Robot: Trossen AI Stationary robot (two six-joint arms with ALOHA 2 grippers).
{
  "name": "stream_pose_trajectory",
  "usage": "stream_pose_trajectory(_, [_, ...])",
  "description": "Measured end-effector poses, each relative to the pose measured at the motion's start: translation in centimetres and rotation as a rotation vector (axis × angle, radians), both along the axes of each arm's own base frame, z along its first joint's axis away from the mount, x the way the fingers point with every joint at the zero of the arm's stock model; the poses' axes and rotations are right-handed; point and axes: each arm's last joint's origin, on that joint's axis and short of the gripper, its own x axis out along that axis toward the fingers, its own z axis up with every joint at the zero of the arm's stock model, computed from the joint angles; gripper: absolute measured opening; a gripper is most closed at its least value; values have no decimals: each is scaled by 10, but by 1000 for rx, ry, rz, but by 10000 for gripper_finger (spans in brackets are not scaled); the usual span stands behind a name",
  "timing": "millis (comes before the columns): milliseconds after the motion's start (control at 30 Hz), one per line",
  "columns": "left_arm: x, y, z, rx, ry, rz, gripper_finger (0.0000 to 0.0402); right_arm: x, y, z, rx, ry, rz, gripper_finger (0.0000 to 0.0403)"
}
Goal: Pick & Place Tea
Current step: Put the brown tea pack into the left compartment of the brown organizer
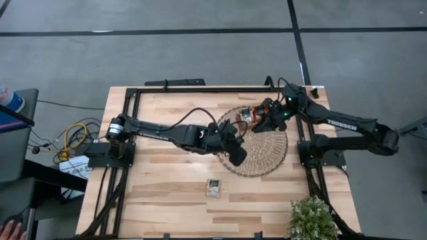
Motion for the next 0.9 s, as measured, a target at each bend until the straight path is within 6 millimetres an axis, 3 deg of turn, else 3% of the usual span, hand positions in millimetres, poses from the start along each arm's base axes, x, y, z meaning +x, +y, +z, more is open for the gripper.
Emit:
stream_pose_trajectory(167, [0, -2, 0, -5, 2, -8, 165, 12, -3, -7, 4, -11, 34, 208])
stream_pose_trajectory(300, [1, 4, 0, -7, 1, 5, 165, 24, 0, -7, -8, -52, 73, 223])
stream_pose_trajectory(633, [3, 21, -1, -74, 0, 12, 165, 52, 1, -3, -8, -46, 130, 206])
stream_pose_trajectory(900, [3, 21, -1, -75, -1, 16, 165, 59, -3, -7, 5, -25, 131, 186])
